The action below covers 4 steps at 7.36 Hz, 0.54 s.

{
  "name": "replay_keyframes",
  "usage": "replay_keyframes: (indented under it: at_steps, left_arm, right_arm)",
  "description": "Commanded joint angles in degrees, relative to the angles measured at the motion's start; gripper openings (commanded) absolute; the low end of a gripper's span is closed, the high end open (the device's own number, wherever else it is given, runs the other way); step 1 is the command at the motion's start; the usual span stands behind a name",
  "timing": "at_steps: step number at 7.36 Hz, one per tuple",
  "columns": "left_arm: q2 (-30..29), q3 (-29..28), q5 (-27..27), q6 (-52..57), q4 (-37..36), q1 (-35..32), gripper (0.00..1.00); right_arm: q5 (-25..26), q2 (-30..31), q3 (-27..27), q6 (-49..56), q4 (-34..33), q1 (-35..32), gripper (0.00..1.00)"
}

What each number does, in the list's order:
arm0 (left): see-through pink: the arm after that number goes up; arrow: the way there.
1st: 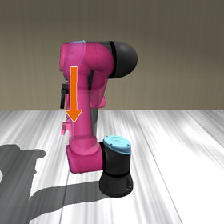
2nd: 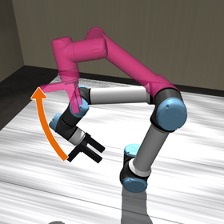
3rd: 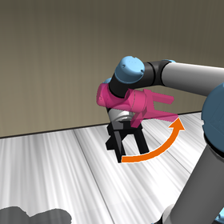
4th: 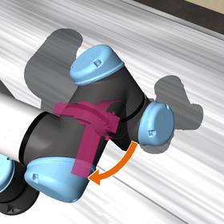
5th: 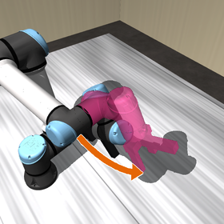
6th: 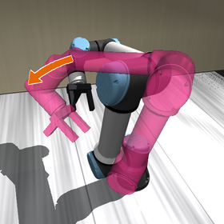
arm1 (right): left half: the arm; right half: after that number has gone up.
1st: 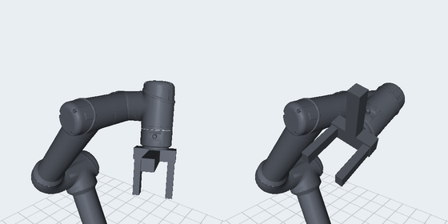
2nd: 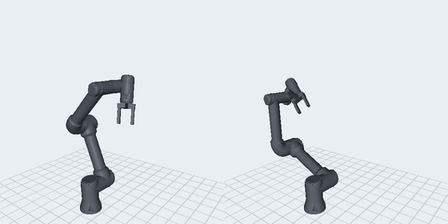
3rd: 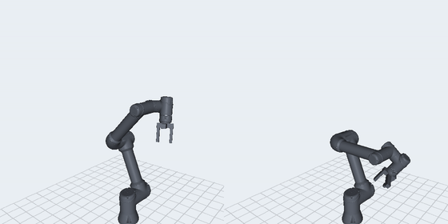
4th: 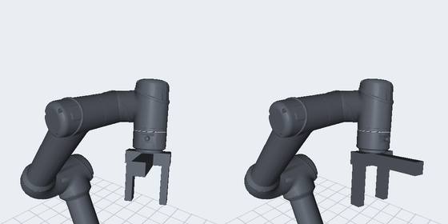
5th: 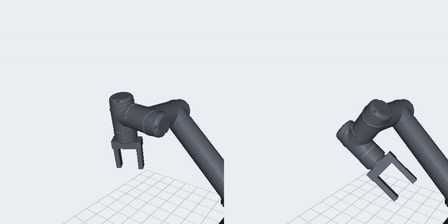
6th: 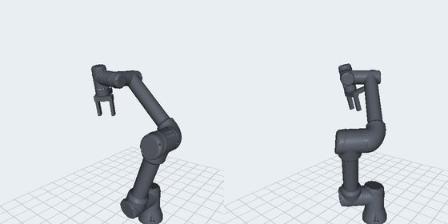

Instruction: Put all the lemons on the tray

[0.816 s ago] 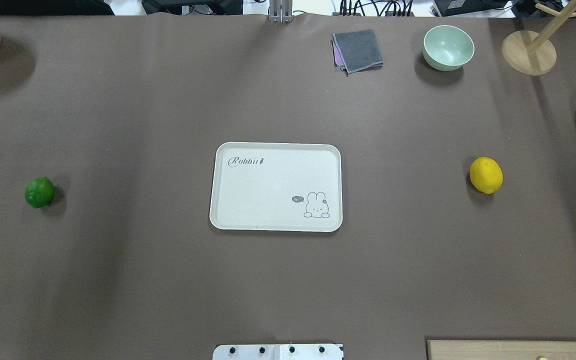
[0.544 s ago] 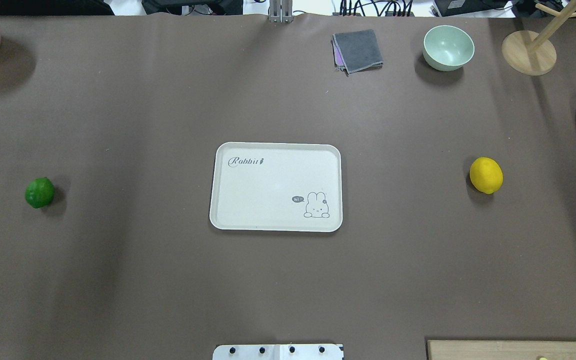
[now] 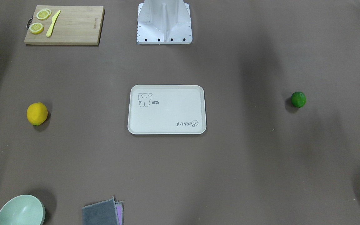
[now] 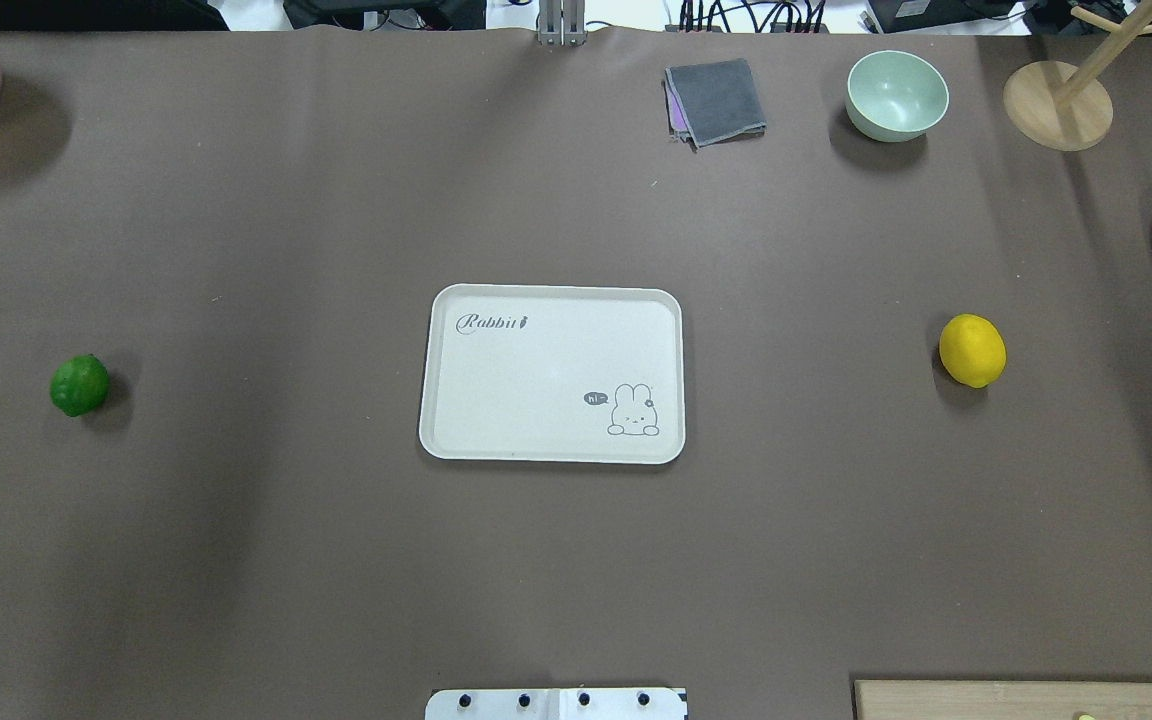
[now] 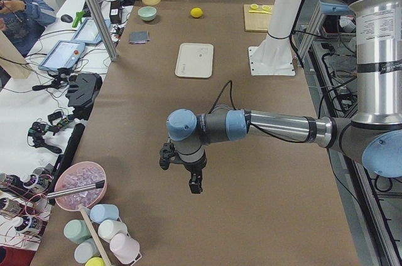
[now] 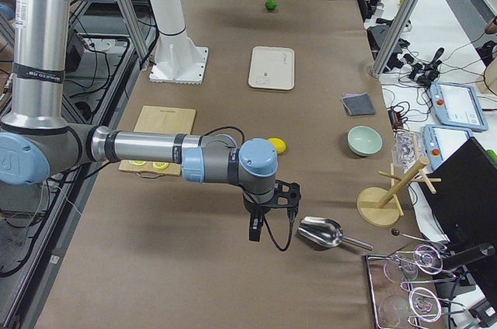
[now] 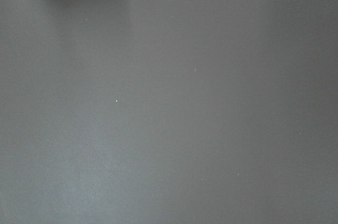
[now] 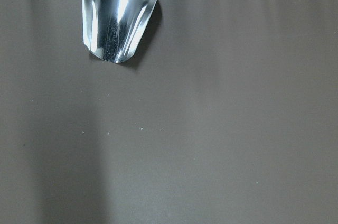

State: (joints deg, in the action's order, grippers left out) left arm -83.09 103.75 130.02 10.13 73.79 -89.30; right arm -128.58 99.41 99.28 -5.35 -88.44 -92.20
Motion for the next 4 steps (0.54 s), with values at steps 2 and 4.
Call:
replay_keyframes:
  at_steps: [2,4]
  left_arm:
    - [-4.35,-0.48,0.23,-3.00,0.47,3.24,0.98]
    - [-5.94,2.32,0.23,-10.44,0.56,8.59,0.98]
  right_arm:
    - [0.09,0.00,-0.05,-0.01,-0.07,0.00,1.00]
    - [0.00,-0.09,-0.05,0.07,0.02,0.00,1.00]
